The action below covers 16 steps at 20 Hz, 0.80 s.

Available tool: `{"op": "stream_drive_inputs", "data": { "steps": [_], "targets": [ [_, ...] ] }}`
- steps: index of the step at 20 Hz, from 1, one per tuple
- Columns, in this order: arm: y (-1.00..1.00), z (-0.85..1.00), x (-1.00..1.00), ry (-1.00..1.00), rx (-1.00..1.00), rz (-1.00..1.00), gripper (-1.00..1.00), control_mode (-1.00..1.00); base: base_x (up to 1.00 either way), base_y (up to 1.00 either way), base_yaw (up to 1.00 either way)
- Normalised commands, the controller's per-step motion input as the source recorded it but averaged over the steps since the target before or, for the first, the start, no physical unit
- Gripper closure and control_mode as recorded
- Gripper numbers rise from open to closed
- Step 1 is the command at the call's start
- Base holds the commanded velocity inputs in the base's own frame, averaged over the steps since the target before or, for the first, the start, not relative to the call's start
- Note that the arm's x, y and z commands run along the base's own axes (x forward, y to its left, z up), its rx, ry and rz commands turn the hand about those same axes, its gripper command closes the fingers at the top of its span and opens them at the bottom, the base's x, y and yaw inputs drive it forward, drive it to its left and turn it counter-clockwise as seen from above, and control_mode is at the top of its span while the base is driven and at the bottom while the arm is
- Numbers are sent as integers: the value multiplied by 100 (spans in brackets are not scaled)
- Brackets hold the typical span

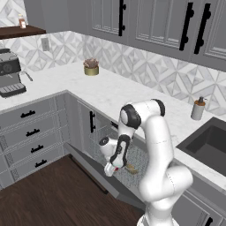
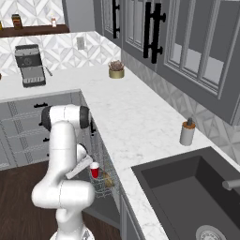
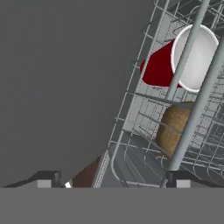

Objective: Pick up the cup and bowl from the counter, place them in the dishwasher, and close the dishwasher door.

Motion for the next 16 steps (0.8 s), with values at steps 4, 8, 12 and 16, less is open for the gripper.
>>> {"op": "stream_drive_inputs", "data": {
  "steps": [4,8,12,16],
  "targets": [
    [44,-86,18,0,-13,7,-100,-100,0,0,0],
    [-11,-68,72,11,-4,0,-100,-100,0,0,0],
    [-61,-29,99,10,-1,0,-100,-100,0,0,0],
    [-57,3,72,0,-2,0,-100,-100,0,0,0]
  ]
}}
